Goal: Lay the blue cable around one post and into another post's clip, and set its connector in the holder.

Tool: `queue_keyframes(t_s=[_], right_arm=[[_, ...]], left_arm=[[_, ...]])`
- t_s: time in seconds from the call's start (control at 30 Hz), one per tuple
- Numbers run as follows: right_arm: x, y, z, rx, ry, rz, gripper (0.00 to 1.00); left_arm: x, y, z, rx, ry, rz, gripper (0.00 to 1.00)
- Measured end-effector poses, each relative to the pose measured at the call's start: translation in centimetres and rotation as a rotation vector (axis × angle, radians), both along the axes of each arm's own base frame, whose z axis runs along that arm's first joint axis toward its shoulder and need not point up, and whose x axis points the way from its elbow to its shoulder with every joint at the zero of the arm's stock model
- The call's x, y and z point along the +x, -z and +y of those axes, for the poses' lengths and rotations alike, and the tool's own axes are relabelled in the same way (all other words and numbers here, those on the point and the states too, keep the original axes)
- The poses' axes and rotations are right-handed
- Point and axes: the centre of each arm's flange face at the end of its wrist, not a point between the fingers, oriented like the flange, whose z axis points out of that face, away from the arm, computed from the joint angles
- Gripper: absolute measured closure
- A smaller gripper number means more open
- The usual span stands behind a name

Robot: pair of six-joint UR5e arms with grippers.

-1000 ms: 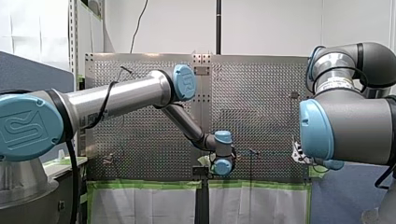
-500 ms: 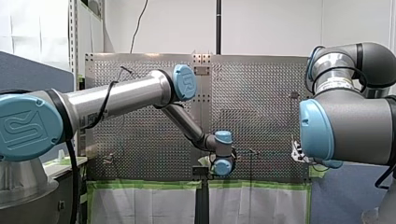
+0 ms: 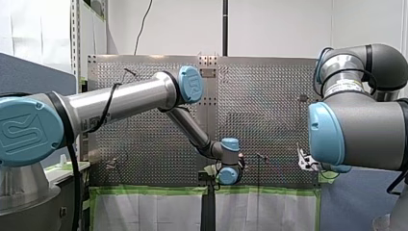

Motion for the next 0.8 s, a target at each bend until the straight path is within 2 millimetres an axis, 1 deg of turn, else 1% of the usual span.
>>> queue_keyframes(t_s=[0.27,0.4,0.57,0.63,0.8], right_arm=[[1.2,0.6,1.0,0.047,-0.006,0.032,1.0],[1.5,0.7,1.2,0.056,-0.003,0.037,1.0],[1.9,0.7,1.3,0.059,-0.007,0.036,1.0],[2.0,0.8,1.3,0.061,-0.007,0.035,1.0],[2.1,0.8,1.4,0.065,-0.004,0.031,1.0]], left_arm=[[-1.1,-0.2,-0.5,0.035,0.085,0.043,0.0],[-1.9,-1.4,-0.2,0.092,0.123,0.054,0.0],[-2.7,-3.1,0.5,0.148,0.116,0.045,0.0],[-3.2,-3.0,1.0,0.183,0.108,0.054,0.0],[-5.2,-2.0,1.9,0.271,0.11,0.082,0.0]])
